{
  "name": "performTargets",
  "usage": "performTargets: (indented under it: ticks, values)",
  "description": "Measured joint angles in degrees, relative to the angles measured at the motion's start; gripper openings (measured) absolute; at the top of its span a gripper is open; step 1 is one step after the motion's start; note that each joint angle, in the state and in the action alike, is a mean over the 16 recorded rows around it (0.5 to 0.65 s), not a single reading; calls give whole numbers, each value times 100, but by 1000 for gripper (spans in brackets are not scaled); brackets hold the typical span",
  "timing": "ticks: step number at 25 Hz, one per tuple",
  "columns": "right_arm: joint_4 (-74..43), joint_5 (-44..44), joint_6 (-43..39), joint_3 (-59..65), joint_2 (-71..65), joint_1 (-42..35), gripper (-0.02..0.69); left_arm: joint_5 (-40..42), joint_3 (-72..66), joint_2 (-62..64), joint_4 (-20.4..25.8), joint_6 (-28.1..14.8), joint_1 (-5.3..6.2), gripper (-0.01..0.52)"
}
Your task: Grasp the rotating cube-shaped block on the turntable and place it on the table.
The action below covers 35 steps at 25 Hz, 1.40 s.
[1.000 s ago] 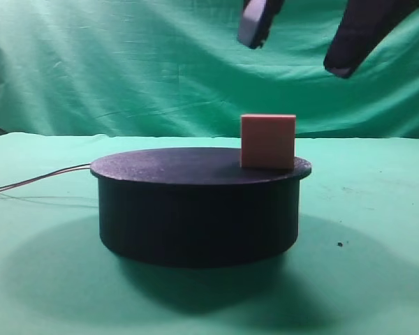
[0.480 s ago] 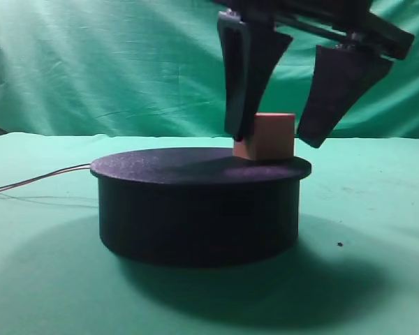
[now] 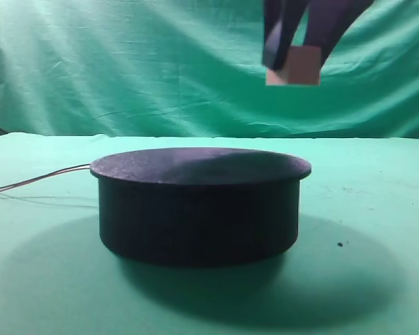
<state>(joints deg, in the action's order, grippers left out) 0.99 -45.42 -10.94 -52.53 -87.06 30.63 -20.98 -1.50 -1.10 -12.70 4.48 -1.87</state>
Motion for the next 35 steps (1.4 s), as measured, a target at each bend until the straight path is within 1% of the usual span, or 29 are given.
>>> performTargets:
  ticks: [3,9,11,13,16,18,20,24,27,30,35]
  values:
    - [33,247,-2,408,-13,-40,268,0,0,0,0,0,0,0]
    - [119,633,-33,818,-91,28,390,0,0,0,0,0,0,0]
    - [128,623,-57,806,-32,39,410,0,0,0,0,0,0,0]
    - [118,526,-84,751,99,42,408,0,0,0,0,0,0,0]
    - [75,266,-134,647,434,42,374,0,0,0,0,0,0,0]
    - [42,39,-179,575,738,42,329,0,0,0,0,0,0,0]
    - [7,-223,-228,505,1097,42,267,0,0,0,0,0,0,0]
    - [-62,-751,-312,442,1928,42,122,0,0,0,0,0,0,0]
    - [-99,-1044,-372,535,2584,42,40,0,0,0,0,0,0,0]
    - [-111,-1181,-434,721,3188,42,6,0,0,0,0,0,0,0]
    - [-103,-1104,-503,1058,3952,42,0,0,0,0,0,0,0,0]
